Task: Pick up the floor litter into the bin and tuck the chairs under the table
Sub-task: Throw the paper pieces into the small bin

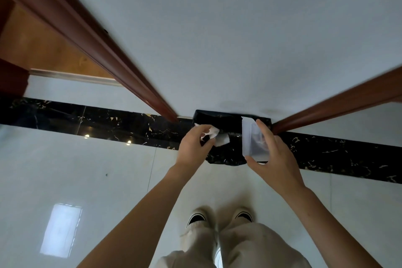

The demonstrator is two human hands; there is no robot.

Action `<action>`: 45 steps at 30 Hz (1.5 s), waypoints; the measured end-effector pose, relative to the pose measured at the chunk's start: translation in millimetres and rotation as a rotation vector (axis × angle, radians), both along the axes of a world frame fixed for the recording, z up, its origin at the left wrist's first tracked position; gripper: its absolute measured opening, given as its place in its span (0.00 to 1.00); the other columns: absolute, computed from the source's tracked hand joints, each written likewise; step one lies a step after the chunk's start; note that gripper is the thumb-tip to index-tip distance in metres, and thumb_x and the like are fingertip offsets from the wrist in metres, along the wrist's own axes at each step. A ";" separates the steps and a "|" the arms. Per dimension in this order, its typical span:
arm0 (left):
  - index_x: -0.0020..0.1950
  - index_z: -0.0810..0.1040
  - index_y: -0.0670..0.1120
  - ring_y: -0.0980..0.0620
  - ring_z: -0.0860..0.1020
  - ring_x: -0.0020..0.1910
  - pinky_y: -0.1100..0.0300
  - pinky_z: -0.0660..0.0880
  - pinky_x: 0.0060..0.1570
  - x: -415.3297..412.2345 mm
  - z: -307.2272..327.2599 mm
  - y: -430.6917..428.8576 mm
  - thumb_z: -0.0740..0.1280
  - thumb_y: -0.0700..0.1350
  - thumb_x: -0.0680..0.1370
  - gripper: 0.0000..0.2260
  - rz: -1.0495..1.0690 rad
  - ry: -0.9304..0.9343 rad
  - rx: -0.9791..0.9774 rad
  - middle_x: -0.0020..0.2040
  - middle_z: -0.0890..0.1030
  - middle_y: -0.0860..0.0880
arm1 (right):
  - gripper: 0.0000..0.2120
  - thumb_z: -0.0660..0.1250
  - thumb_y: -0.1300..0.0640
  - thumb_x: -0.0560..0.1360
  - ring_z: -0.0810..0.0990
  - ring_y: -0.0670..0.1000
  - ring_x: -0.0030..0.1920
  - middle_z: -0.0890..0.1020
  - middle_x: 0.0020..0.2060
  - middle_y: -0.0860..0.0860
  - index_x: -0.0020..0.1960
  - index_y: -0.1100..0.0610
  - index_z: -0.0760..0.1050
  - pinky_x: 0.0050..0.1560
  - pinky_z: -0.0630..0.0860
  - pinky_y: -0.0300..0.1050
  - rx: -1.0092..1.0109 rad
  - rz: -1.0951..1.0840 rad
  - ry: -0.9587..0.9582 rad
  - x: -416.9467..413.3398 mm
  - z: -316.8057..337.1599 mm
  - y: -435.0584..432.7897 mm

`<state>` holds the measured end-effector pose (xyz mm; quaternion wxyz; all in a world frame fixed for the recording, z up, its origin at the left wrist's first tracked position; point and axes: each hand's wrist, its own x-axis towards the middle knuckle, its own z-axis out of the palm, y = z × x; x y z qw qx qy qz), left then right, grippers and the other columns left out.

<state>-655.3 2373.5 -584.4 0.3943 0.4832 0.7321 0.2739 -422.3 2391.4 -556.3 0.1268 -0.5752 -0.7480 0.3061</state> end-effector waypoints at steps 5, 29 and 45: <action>0.68 0.73 0.46 0.51 0.70 0.65 0.60 0.67 0.64 -11.9 2.6 -14.4 0.68 0.47 0.77 0.20 -0.209 0.272 0.101 0.64 0.76 0.49 | 0.44 0.75 0.48 0.70 0.74 0.50 0.45 0.74 0.45 0.49 0.78 0.41 0.53 0.43 0.78 0.50 -0.022 0.012 -0.028 -3.1 5.2 6.1; 0.77 0.60 0.51 0.51 0.53 0.77 0.50 0.51 0.75 -27.9 -13.0 -55.2 0.51 0.58 0.81 0.25 -0.487 0.601 0.037 0.77 0.60 0.52 | 0.36 0.66 0.40 0.74 0.69 0.61 0.69 0.70 0.70 0.60 0.77 0.51 0.61 0.68 0.67 0.61 0.151 0.190 -0.173 -23.7 -17.6 25.5; 0.74 0.65 0.48 0.49 0.60 0.75 0.48 0.57 0.73 25.8 496.1 -52.2 0.53 0.54 0.82 0.22 -0.646 0.518 0.488 0.73 0.69 0.49 | 0.28 0.52 0.41 0.80 0.70 0.56 0.68 0.75 0.66 0.53 0.74 0.54 0.66 0.68 0.67 0.55 0.296 -0.272 -0.165 56.3 470.3 -91.4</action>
